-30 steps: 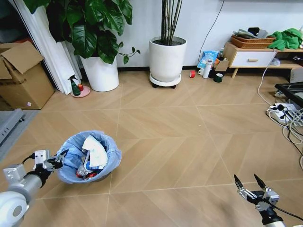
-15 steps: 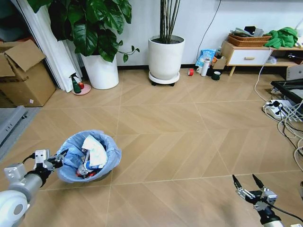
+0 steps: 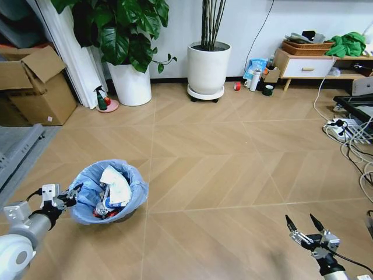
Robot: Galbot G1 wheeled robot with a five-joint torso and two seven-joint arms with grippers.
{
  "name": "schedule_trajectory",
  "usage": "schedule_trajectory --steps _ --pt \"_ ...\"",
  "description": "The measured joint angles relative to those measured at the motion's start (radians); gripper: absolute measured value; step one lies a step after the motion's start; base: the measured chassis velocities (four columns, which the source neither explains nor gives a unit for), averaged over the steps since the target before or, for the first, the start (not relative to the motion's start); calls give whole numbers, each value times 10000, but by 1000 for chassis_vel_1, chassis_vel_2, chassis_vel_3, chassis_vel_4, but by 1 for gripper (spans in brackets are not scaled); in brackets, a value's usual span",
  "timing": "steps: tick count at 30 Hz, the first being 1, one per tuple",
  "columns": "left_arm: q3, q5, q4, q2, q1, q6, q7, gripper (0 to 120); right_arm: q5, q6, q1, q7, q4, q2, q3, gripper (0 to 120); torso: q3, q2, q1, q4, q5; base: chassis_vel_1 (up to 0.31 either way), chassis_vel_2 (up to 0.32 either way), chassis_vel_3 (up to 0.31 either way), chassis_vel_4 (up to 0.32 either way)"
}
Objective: Pick up the trash bin and place the garbage on the floor into it.
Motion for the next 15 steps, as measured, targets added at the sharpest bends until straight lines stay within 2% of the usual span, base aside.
schedule_trajectory --steps 15 --pt "-12 23 -131 -105 74 2 -34 1 79 73 -61 -32 73 2 48 100 -1 0 0 -2 0 193 -199 -195 204"
